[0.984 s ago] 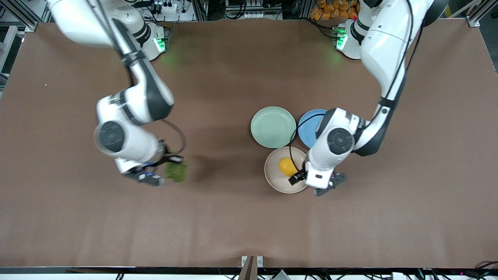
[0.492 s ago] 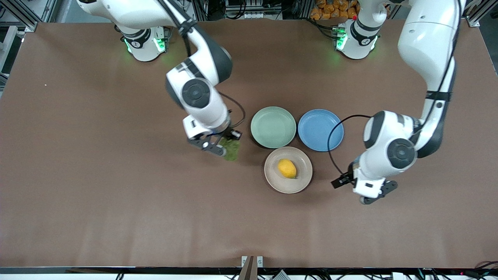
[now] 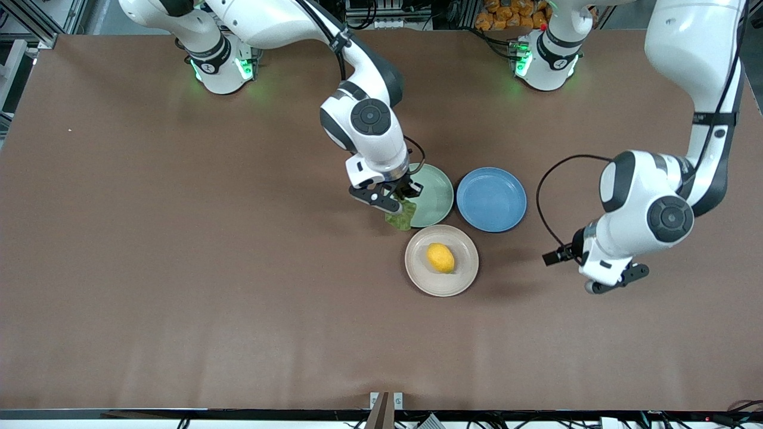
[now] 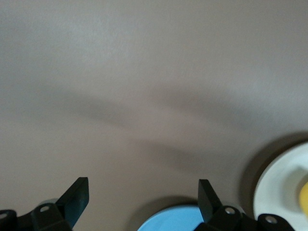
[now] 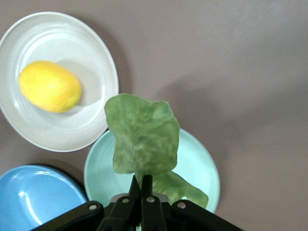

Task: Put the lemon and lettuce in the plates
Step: 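Carry the lettuce over the green plate while the left gripper withdraws, then open the right gripper to drop the lettuce onto the green plate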

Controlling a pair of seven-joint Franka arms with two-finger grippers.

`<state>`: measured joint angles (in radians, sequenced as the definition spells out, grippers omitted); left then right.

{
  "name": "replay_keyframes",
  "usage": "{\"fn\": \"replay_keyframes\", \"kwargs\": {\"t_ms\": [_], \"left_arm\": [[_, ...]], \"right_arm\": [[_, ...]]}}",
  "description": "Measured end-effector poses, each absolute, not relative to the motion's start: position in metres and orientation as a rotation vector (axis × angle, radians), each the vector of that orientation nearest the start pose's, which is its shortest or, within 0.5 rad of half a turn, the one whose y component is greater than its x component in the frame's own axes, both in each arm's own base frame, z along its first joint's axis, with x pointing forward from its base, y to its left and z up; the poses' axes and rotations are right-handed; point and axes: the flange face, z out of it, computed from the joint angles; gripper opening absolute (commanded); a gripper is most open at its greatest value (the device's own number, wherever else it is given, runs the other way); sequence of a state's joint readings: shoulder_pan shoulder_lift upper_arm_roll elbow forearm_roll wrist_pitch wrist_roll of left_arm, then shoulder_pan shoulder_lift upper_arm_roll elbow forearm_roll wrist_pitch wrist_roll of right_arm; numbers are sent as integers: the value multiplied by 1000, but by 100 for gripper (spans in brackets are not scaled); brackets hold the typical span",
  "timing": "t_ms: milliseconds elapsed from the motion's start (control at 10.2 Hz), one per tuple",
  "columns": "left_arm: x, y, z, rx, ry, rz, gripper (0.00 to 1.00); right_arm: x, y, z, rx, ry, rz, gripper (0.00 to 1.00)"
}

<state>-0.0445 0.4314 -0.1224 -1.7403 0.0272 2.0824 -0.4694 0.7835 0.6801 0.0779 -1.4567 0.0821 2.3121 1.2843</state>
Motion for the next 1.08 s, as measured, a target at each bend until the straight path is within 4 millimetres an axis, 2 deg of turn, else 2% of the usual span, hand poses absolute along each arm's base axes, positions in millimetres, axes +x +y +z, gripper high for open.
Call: {"fn": "replay_keyframes", "kwargs": {"t_ms": [98,197,295,492,590,689,787,885,984,1082], "left_arm": [[626,-90,336,-3108,-407,149,100],[611,-72,357,-3105,-359,152,100],[598,-53,385,-3104,-321,151,100],[576,-32,448,-3116,-298,89,100],[569,-26,477,-3124,-305,17,100],[564,-23,505,-3131,-314,-61,100],[561,-20,533,-3135,-319,-137,100],[560,-22,555,-3138,-316,-182,100],[560,-27,570,-3139,-302,-190,100],[558,-31,582,-3140,-278,-175,100]], "right_arm": [[482,561,295,-2816,733,8,0],[476,570,286,-2795,751,3,46],[467,578,277,-2781,771,2,99],[453,590,274,-2787,767,-15,100],[454,592,280,-2806,745,-46,100],[456,591,298,-2835,724,-77,100],[459,586,335,-2861,716,-102,100],[461,574,385,-2885,720,-118,100],[463,552,437,-2914,719,-126,100],[472,518,484,-2946,705,-132,100]]}}
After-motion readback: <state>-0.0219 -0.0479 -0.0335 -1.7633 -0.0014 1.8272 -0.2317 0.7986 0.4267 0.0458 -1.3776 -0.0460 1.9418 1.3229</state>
